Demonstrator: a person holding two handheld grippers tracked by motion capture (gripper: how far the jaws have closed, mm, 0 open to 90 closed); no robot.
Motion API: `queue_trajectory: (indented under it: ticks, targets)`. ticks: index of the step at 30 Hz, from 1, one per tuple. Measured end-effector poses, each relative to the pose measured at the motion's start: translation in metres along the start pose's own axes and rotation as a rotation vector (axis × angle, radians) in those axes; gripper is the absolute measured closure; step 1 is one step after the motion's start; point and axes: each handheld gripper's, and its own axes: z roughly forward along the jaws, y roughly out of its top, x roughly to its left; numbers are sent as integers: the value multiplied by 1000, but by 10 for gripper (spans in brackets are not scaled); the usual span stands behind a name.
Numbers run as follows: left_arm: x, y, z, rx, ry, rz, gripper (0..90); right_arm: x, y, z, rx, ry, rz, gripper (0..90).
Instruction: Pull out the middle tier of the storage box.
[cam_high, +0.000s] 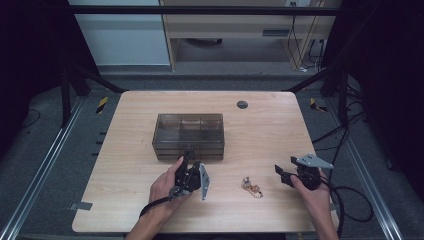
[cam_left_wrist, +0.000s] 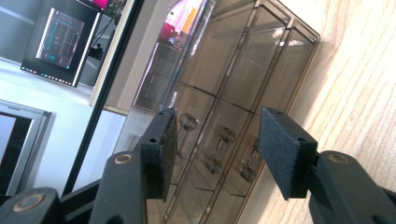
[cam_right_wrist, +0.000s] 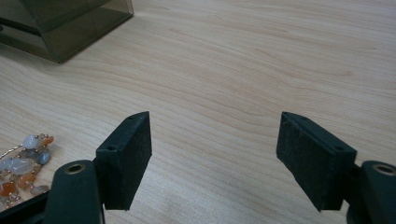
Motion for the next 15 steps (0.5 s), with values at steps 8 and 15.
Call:
queue_trajectory:
  ticks: [8, 15]
  targets:
    - [-4, 1, 1, 5, 8, 22, 515, 4, 1, -1, -19, -7, -4, 210]
    - [-10, 0, 5, 27, 24, 67, 554, 4, 1, -2, -26, -19, -8, 207]
